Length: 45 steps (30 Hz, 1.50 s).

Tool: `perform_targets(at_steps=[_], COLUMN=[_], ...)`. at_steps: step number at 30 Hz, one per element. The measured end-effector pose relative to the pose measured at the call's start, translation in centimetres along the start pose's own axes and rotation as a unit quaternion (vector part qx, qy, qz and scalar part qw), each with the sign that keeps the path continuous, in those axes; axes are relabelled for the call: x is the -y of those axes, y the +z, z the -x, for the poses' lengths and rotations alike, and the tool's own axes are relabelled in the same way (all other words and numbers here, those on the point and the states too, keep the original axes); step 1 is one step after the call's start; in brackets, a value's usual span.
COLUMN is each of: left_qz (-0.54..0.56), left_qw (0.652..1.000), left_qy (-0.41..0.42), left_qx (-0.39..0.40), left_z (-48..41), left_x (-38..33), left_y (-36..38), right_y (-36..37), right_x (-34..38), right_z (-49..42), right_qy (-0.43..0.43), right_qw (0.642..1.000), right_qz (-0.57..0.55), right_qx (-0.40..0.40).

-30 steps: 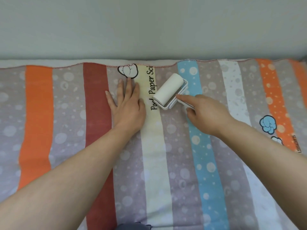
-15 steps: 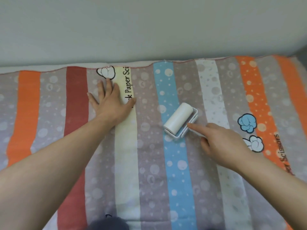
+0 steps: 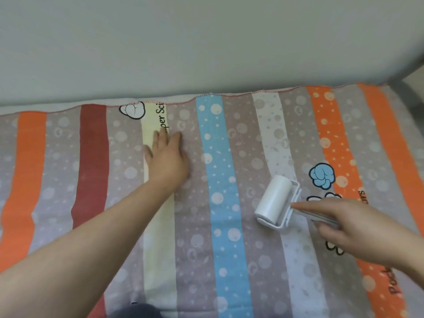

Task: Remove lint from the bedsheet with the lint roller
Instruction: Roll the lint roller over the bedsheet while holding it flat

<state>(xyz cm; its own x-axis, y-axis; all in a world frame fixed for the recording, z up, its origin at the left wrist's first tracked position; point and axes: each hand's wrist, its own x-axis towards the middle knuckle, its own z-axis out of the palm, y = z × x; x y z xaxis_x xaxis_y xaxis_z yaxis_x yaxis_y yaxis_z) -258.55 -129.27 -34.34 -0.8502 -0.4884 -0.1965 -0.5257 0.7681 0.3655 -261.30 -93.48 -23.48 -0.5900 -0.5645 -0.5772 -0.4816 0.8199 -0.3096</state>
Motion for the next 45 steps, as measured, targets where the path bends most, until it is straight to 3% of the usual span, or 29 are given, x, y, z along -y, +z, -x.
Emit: perform_targets(at_steps=[2,5,8,11,17,23,29,37,45], left_qz=[0.026,0.065,0.176,0.33,0.418,0.279,0.098,-0.001,-0.077], left_qw=[1.0,0.998,0.984,0.94,0.904,0.958,0.993,0.999,0.993], left_qy=[0.015,0.011,-0.013,-0.066,-0.083,-0.026,-0.049,-0.036,-0.078], left_qx=[0.002,-0.002,0.018,0.045,0.031,0.065,0.045,0.04,0.041], left_z=[-0.1,-1.0,-1.4,-1.3,-1.4,-2.0,-2.4,-1.9,-1.8], left_x=[-0.6,-0.8,-0.7,-0.3,0.4,-0.2,-1.6,-1.7,-3.4], left_y=[0.4,0.8,0.6,-0.6,-1.1,0.5,1.8,2.1,2.0], right_y=[-2.0,-3.4,-3.1,-2.6,-2.4,-2.0,-0.1,1.6,1.4], right_x=[-0.6,0.2,2.9,6.8,11.4,9.1,3.6,-2.5,-5.9], right_z=[0.8,-0.5,-5.3,-11.8,-19.6,-17.2,-11.2,-4.0,0.2], right_qy=[0.003,0.005,-0.022,-0.026,-0.013,-0.016,-0.005,0.022,0.015], right_qw=[0.998,0.992,0.988,0.98,0.978,0.983,0.986,0.99,0.992], right_qz=[-0.068,-0.112,-0.065,-0.006,0.057,0.036,0.044,0.059,0.092], right_qx=[0.001,-0.061,-0.138,-0.199,-0.201,-0.177,-0.16,-0.128,-0.09])
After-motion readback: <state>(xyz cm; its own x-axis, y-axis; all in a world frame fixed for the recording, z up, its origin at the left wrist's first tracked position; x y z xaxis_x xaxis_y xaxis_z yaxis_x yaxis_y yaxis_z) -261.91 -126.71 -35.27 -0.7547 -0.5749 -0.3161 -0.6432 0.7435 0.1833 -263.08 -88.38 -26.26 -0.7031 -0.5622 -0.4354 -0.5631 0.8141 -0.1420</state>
